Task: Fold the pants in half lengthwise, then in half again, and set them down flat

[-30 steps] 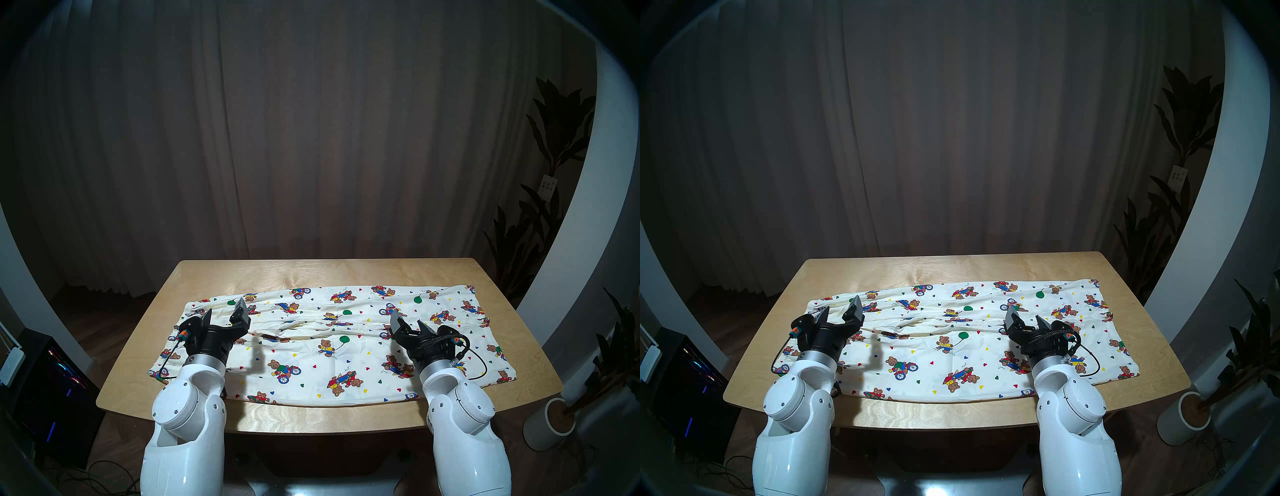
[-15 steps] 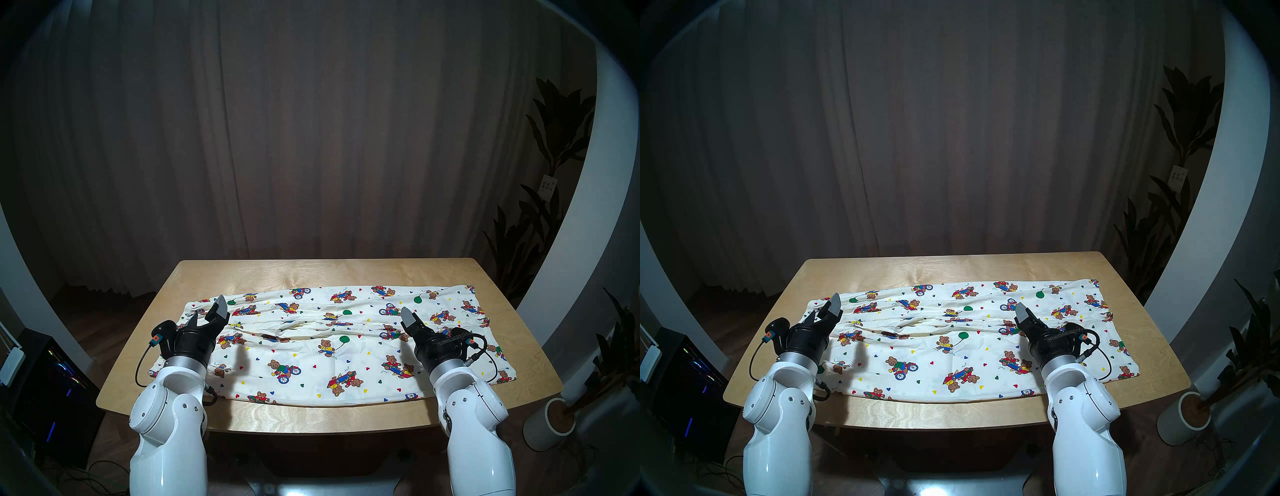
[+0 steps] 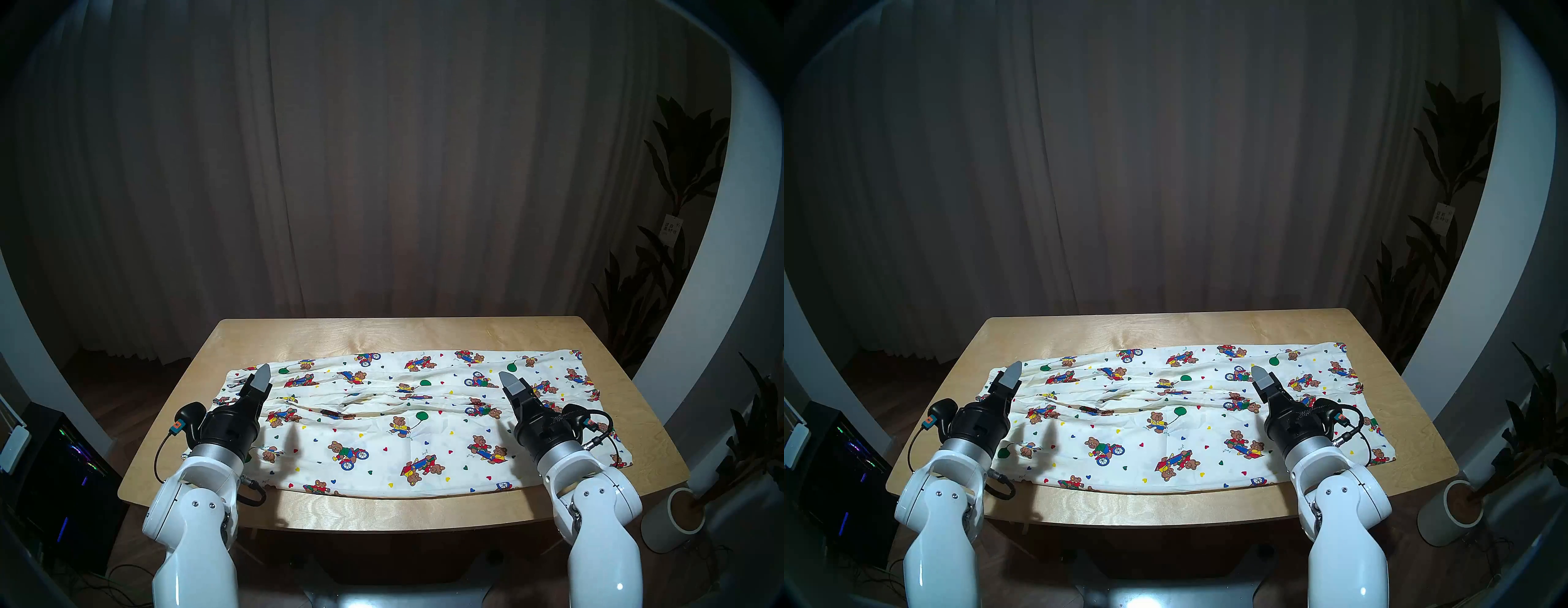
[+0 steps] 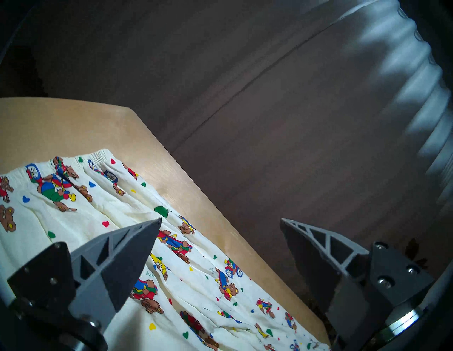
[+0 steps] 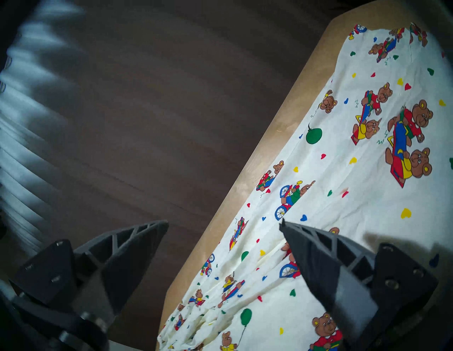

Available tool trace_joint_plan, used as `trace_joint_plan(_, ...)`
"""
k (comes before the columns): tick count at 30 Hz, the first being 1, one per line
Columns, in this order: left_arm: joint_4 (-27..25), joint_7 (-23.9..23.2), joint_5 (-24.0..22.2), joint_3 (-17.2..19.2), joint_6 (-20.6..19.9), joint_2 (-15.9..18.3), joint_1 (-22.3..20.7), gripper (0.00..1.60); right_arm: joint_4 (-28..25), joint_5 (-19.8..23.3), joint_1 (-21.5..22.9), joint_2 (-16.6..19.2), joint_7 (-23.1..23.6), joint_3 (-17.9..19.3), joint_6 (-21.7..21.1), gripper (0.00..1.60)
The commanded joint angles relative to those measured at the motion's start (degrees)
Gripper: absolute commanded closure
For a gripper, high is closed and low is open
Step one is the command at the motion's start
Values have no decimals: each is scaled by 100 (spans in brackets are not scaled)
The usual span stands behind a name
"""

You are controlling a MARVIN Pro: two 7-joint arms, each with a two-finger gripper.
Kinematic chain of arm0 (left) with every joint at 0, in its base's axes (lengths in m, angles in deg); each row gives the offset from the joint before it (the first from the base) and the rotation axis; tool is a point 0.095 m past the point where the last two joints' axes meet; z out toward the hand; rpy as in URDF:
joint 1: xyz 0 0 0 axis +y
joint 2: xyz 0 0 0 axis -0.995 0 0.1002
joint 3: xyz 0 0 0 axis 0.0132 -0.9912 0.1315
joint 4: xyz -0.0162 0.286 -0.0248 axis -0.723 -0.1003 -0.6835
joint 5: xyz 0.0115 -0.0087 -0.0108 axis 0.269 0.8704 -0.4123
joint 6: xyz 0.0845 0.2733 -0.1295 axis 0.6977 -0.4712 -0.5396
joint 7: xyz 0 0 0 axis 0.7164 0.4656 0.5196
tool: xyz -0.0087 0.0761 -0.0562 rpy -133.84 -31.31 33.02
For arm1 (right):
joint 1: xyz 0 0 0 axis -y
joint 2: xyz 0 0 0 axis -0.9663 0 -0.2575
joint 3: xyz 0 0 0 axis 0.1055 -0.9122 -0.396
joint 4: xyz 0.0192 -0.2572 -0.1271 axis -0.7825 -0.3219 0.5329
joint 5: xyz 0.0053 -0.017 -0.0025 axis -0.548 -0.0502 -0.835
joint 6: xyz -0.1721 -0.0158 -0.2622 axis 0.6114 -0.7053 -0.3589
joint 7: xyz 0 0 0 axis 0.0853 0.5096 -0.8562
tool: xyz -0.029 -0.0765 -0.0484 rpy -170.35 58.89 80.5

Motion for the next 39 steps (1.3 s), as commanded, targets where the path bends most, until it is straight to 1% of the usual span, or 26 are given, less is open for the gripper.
trace_joint_plan(1, -291, -78, -864, 268, -596, -121, 95, 0, -600, 467, -88, -121, -364, 133, -346, 0)
trace_joint_plan(2, -304, -68, -1016, 325, -724, -123, 108, 0, -659, 523, -101, -134, -475, 160, -412, 0)
trace_joint_plan(3, -322, -47, -1166, 385, -864, -123, 119, 0, -731, 486, -111, -127, -598, 189, -454, 0)
trace_joint_plan(4, -323, -23, -1298, 412, -892, -110, 137, 0, -762, 499, -109, -129, -698, 208, -482, 0)
trace_joint_plan(5, -340, 56, -1429, 471, -1041, -77, 154, 0, -819, 585, -126, -155, -782, 231, -506, 0)
trace_joint_plan(6, -346, 133, -1611, 532, -1225, -48, 157, 0, -872, 531, -122, -133, -897, 252, -562, 0)
trace_joint_plan(7, -313, 196, -1806, 565, -1314, -46, 151, 0, -930, 212, -133, 48, -940, 197, -499, 0)
trace_joint_plan(8, -290, 234, -1886, 585, -1361, -38, 140, 0, -944, 43, -130, 175, -948, 154, -503, 0)
trace_joint_plan(9, -266, 193, -1704, 601, -1415, -43, 112, 0, -964, -500, -146, 483, -806, 53, -311, 0)
trace_joint_plan(10, -258, 247, -1810, 630, -1503, -26, 98, 0, -999, -537, -147, 439, -864, 54, -340, 0)
trace_joint_plan(12, -251, 363, -1925, 685, -1663, 42, 87, 0, -1042, -645, -174, 530, -924, -9, -312, 0)
trace_joint_plan(14, -250, 529, -1988, 739, -1836, 101, 74, 0, -1076, -903, -204, 584, -935, -99, -230, 0)
trace_joint_plan(18, -271, 813, -2250, 843, -2154, 115, -8, 0, -1093, -1372, -261, 647, -896, -257, -3, 0)
trace_joint_plan(19, -286, 965, -2383, 891, -2295, 113, -49, 0, -1044, -1200, -257, 601, -800, -216, -82, 0)
trace_joint_plan(20, -271, 1004, -2510, 934, -2336, 62, -86, 0, -1057, -1080, -236, 476, -894, -178, -133, 0)
trace_joint_plan(21, -211, 929, -2679, 993, -2336, -25, -112, 0, -1072, -601, -179, 169, -1088, -54, -418, 0)
trace_joint_plan(22, -173, 920, -2754, 1026, -2330, -72, -117, 0, -1073, -379, -175, 70, -1172, -19, -502, 0)
trace_joint_plan(23, -146, 952, -2753, 1039, -2285, -105, -118, 0, -1045, -88, -202, 16, -1261, -17, -471, 0)
trace_joint_plan(28, -50, 1006, -2952, 1073, -2291, -119, -118, 0, -1008, 489, -317, 0, -1359, -6, -523, 0)
trace_joint_plan(30, -5, 1068, -3039, 1095, -2311, -132, -131, 0, -1001, 884, -354, -62, -1491, 56, -526, 0)
trace_joint_plan(31, 12, 1079, -3032, 1090, -2304, -139, -125, 0, -967, 1019, -366, -82, -1433, 80, -548, 0)
trace_joint_plan(35, 97, 1184, -3191, 1086, -2298, -146, -130, 0, -971, 1754, -381, -144, -1564, 221, -570, 0)
trace_joint_plan(38, 152, 1266, -3328, 1091, -2275, -173, -116, 0, -995, 2303, -400, -220, -1729, 338, -594, 0)
trace_joint_plan(39, 151, 1288, -3375, 1092, -2258, -182, -104, 0, -1022, 2426, -408, -238, -1804, 375, -602, 0)
